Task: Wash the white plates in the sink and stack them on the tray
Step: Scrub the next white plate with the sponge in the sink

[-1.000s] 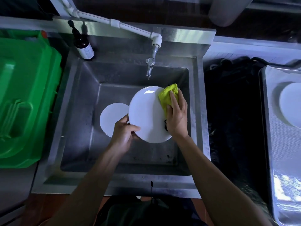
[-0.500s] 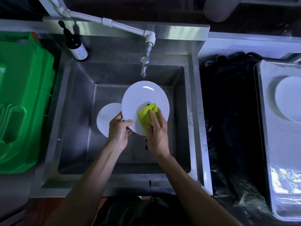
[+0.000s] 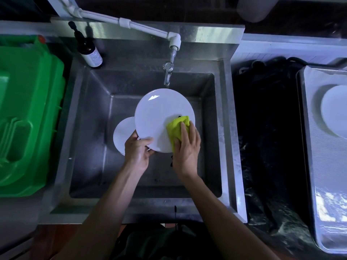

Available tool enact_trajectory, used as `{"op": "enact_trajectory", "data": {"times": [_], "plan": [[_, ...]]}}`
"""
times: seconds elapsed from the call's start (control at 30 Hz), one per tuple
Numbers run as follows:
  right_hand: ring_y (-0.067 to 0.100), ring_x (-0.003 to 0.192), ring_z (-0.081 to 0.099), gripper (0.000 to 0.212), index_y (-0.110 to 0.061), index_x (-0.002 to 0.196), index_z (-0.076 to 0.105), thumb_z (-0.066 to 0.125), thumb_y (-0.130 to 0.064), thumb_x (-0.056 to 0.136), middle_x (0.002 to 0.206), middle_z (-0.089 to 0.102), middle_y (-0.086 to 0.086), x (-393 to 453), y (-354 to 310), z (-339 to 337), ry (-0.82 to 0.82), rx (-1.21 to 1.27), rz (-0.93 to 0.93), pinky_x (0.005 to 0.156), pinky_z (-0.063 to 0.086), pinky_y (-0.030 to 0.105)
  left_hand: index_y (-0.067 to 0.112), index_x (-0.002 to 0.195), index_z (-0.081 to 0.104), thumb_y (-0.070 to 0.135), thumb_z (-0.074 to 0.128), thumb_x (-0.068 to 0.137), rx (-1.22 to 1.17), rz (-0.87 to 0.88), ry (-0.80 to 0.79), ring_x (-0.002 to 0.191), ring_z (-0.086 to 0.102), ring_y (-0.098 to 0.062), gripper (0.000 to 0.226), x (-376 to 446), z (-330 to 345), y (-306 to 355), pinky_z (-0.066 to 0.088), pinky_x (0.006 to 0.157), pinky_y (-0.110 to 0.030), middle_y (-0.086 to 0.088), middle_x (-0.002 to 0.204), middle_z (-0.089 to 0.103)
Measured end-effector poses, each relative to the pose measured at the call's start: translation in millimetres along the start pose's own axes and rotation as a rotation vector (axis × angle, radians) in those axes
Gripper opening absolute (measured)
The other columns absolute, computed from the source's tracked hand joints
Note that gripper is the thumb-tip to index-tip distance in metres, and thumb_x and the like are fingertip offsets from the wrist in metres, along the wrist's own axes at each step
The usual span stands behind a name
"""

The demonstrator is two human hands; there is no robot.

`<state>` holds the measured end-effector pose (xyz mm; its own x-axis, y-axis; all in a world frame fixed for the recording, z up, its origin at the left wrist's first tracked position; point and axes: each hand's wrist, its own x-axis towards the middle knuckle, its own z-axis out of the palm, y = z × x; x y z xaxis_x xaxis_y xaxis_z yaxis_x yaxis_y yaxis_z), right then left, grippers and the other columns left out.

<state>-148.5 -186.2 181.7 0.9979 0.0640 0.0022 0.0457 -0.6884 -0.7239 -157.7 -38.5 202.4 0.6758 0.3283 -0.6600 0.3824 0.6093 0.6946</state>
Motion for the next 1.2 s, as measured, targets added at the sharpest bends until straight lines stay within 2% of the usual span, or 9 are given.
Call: {"op": "enact_trajectory", "data": {"times": [0.13,0.37,0.5,0.63,0.7,0.8,1.0,1.1,1.2], "plan": [[0.029,0.147,0.017,0.050,-0.019,0.155,0.030,0.044,-0.019,0.106,0.165,0.013,0.006,15.0,5.4,-8.0,0.041,0.098,0.119,0.113,0.032,0.058,0.018,0.108,0.073,-0.010,0.057,0.079,0.023,0.013,-0.039,0.093,0.070,-0.029,0.044,-0.9,1.0,2.5,0.058,0.071,-0.042,-0.006,0.107,0.075],[0.024,0.148,0.023,0.058,-0.020,0.157,0.025,0.049,-0.029,0.104,0.164,0.015,0.005,42.5,15.0,-28.5,0.060,0.285,0.249,0.116,0.034,0.046,0.018,0.108,0.074,-0.007,0.060,0.071,0.135,0.008,-0.094,0.092,0.071,-0.027,0.047,-0.1,-3.3,10.9,0.058,0.071,-0.043,-0.006,0.110,0.075],[0.017,0.146,0.026,0.067,-0.026,0.156,0.026,0.059,-0.034,0.099,0.163,0.021,0.000,54.7,25.7,-37.7,-0.023,0.301,0.229,0.111,0.030,0.030,0.017,0.104,0.074,-0.005,0.064,0.065,0.223,-0.005,-0.103,0.088,0.072,-0.025,0.046,3.3,-9.4,16.1,0.060,0.068,-0.044,-0.005,0.106,0.076],[0.010,0.135,0.038,0.069,-0.027,0.153,0.033,0.066,-0.033,0.093,0.154,0.034,-0.003,69.0,31.5,-43.1,-0.045,0.296,0.178,0.108,0.034,0.027,0.019,0.102,0.075,-0.007,0.065,0.068,0.352,-0.023,-0.149,0.087,0.072,-0.030,0.043,7.7,-15.9,23.5,0.059,0.075,-0.052,-0.010,0.107,0.075],[0.008,0.127,0.042,0.069,-0.030,0.151,0.036,0.069,-0.033,0.091,0.149,0.040,-0.005,76.2,33.5,-46.6,-0.078,0.299,0.158,0.104,0.038,0.023,0.016,0.107,0.073,-0.015,0.061,0.077,0.410,-0.019,-0.168,0.087,0.071,-0.032,0.045,10.2,-16.8,27.7,0.059,0.073,-0.050,-0.011,0.108,0.074],[0.003,0.118,0.046,0.070,-0.035,0.147,0.042,0.074,-0.035,0.085,0.141,0.048,-0.007,86.0,36.3,-52.8,-0.114,0.301,0.133,0.092,0.035,0.009,0.014,0.107,0.072,-0.019,0.057,0.080,0.467,-0.011,-0.187,0.086,0.071,-0.033,0.045,12.5,-17.8,34.8,0.059,0.065,-0.043,-0.013,0.105,0.074],[0.006,0.117,0.053,0.069,-0.042,0.140,0.048,0.078,-0.035,0.078,0.132,0.057,-0.009,98.5,33.3,-66.0,-0.197,0.287,0.047,0.097,0.043,0.021,0.019,0.107,0.072,-0.016,0.059,0.078,0.652,0.008,-0.274,0.095,0.071,-0.034,0.048,18.6,-15.0,53.9,0.060,0.068,-0.045,-0.009,0.108,0.074],[0.001,0.115,0.052,0.071,-0.044,0.140,0.049,0.079,-0.032,0.077,0.131,0.057,-0.011,101.5,26.2,-70.7,-0.216,0.264,-0.013,0.095,0.038,0.010,0.030,0.096,0.076,-0.018,0.058,0.080,0.751,0.020,-0.322,0.089,0.073,-0.027,0.054,21.4,-8.0,61.9,0.058,0.060,-0.037,0.001,0.098,0.077],[-0.006,0.108,0.046,0.071,-0.043,0.139,0.050,0.080,-0.028,0.076,0.127,0.056,-0.014,100.9,19.5,-71.5,-0.223,0.211,-0.089,0.088,0.029,-0.003,0.036,0.093,0.077,-0.018,0.059,0.081,0.860,0.038,-0.359,0.084,0.073,-0.026,0.058,25.8,-1.0,67.1,0.059,0.063,-0.042,0.002,0.091,0.078]]}}
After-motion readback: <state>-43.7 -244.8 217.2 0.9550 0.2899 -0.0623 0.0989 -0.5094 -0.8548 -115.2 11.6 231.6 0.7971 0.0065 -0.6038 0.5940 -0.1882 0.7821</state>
